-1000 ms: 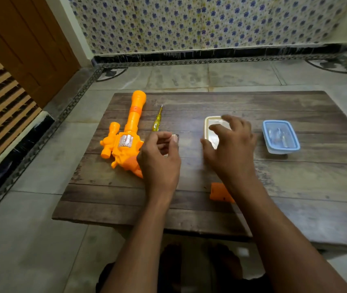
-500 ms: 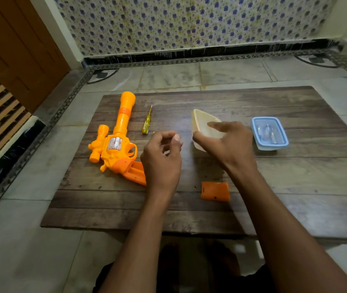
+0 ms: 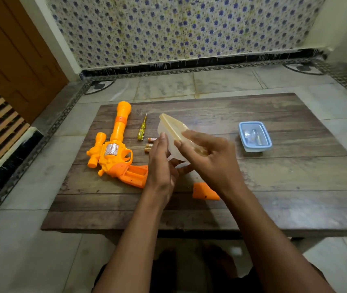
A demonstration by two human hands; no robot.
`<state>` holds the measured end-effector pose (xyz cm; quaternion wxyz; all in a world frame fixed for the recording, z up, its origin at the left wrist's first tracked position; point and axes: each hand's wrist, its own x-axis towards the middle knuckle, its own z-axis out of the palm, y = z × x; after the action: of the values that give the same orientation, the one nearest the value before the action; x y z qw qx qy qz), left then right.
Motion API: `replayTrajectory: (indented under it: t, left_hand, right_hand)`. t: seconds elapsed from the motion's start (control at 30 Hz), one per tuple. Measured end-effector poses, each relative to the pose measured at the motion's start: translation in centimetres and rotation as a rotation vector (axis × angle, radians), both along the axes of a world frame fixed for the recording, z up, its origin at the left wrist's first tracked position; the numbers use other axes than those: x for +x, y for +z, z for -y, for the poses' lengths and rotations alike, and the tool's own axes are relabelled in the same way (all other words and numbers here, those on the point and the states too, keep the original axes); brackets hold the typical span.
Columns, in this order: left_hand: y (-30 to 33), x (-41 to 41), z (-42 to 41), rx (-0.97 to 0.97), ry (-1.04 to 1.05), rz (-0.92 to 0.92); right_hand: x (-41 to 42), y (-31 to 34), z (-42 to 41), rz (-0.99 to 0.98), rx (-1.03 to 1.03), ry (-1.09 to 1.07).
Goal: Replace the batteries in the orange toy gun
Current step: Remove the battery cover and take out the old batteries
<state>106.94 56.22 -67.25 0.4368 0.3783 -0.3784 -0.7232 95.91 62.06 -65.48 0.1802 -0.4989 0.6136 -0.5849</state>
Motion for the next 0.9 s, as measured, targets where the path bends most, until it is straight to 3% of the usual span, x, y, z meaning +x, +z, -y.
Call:
replayTrajectory:
  t: [0.2, 0.4, 0.63, 0.83, 0.9]
  left_hand:
    - [-0.5, -0.2, 0.7, -0.041, -0.045, 0.019]
    - [-0.5, -0.4, 0.8, -0.025, 0.054, -0.016]
    - [-0.8, -0.2, 1.2, -0.101, 0.163, -0.024]
    - [-0.9, 0.0, 1.4, -0.157, 0.134, 0.056]
    - [-0.7, 0.0, 1.3, -0.157, 0.113, 0.075]
  right_hand:
    - [-0.3, -1.0, 0.2, -0.284, -0.229, 0.014]
    - [0.5, -1.7, 1.0, -0.519, -0.281, -0.096]
    - [2.6, -0.8, 1.4, -0.533, -0.363, -0.197]
    - [2.1, -0.8, 1.3, -0.277, -0.324, -0.247]
    - [1.6, -0.9, 1.4, -0.314, -0.279, -0.238]
